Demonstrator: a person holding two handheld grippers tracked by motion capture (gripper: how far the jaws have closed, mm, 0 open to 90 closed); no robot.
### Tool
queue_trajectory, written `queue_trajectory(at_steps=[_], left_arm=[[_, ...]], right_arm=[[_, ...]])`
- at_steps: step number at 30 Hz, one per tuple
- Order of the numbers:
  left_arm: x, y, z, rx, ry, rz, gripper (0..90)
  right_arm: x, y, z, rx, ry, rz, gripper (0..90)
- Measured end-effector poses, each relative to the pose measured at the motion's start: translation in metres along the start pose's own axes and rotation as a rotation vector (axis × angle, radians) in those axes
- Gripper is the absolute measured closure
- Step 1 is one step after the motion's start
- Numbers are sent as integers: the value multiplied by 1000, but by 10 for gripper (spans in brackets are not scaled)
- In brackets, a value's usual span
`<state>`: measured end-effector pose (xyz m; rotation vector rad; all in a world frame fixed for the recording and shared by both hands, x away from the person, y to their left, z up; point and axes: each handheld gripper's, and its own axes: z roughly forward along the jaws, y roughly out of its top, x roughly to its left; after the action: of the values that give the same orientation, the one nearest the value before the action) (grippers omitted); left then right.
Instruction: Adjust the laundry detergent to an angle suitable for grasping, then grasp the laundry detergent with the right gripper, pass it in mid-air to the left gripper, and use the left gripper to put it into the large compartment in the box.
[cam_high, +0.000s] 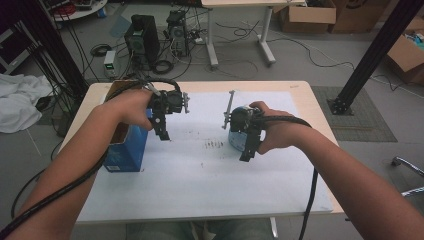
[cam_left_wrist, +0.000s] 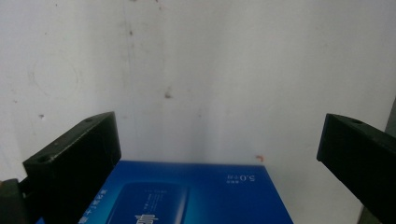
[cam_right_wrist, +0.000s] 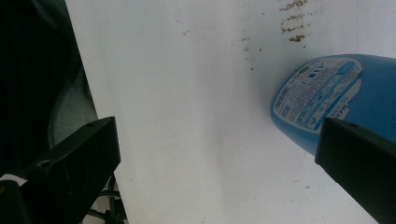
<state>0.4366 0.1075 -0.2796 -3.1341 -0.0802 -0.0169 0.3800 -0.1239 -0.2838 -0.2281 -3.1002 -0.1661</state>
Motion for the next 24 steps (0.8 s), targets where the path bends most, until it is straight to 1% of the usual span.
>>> queue_trajectory(at_steps=[4,5,9,11,14,17,20,22,24], left_arm=[[0,-2,-2,-8,4,-9,0],[-1,-3,-2,-14,3,-11,0],[-3,-4,-2,-10,7,-10,1],[-4,-3,-4,-19,8,-2,1],[-8,-1,-8,-9,16,11,0],[-11,1,-11,-15,19,20,1],[-10,1,-12,-13,21,18,1],[-10,0,-12,-17,21,13,1],[-11,-1,-11,-20,18,12,1]], right_arm=[[-1,0,1,5,0,4,0],[0,0,1,6,-3,-2,0],[2,3,0,11,2,-11,0],[3,3,-2,5,0,-12,0],[3,4,-6,-4,-6,-17,0],[3,4,-5,-6,-11,-15,0],[4,5,-3,5,-6,-10,0],[4,6,-2,13,-8,-16,0],[4,6,-2,11,-12,-13,0]])
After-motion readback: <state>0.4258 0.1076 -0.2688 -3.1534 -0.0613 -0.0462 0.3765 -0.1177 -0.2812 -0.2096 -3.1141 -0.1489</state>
